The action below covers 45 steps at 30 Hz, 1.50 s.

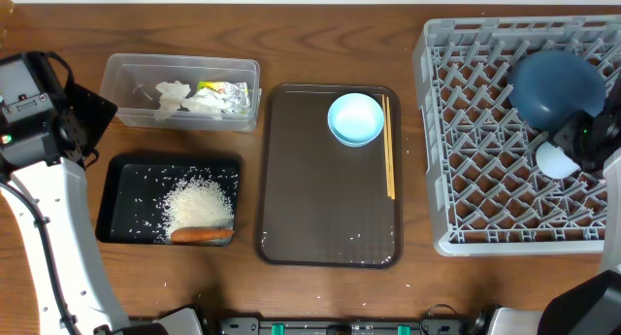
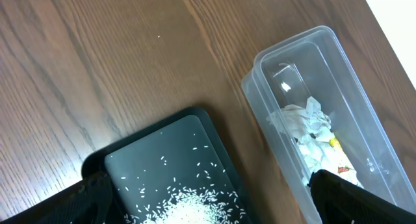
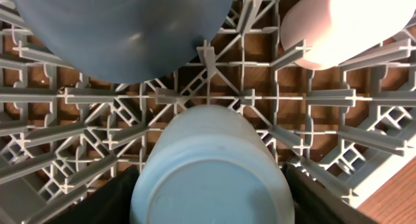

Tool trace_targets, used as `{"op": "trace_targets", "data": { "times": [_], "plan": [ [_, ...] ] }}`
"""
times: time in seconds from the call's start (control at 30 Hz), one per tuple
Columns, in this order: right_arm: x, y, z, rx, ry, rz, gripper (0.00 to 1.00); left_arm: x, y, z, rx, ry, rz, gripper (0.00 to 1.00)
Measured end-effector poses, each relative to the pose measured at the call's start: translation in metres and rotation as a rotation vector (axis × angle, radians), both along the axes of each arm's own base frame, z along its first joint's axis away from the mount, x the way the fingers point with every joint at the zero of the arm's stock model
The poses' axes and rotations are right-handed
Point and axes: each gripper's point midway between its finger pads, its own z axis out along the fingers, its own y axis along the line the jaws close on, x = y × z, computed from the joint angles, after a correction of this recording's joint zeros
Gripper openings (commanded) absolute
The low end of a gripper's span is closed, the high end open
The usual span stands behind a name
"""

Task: Sort waste into correct bins and load items into the dishwasher rack
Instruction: 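Carry the light-blue cup into the rack and release it, then reach the right gripper to the light-blue bowl rim and grasp it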

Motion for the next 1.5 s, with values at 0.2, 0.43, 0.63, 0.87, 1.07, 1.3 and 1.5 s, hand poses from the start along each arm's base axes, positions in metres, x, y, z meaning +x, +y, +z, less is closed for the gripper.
{"op": "trace_targets", "data": {
  "times": [0.2,0.43,0.63,0.87,1.07,1.3,1.5],
  "plan": [
    [0.002,0.004,-0.001,0.022,-0.008,0.012,0.83,0.0,0.0,0.0,0.0,0.0,0.0,1.0],
    [0.01,0.026,0.017,0.131,-0.054,0.072,0.82,0.0,0.0,0.0,0.0,0.0,0.0,1.0],
    [0.047,0.093,0.082,0.214,-0.29,0.33,0.81,0.0,0.0,0.0,0.0,0.0,0.0,1.0],
    [0.062,0.242,0.107,0.213,-0.368,0.802,0.79,0.0,0.0,0.0,0.0,0.0,0.0,1.0],
    [0.073,0.332,0.05,0.12,-0.246,1.006,0.73,0.0,0.0,0.0,0.0,0.001,0.0,1.0],
    [0.092,0.389,-0.038,0.042,-0.131,1.06,0.57,0.0,0.0,0.0,0.0,0.0,0.0,1.0],
    [0.097,0.405,-0.083,0.067,-0.079,1.045,0.58,0.0,0.0,0.0,0.0,0.0,0.0,1.0]
  ]
}}
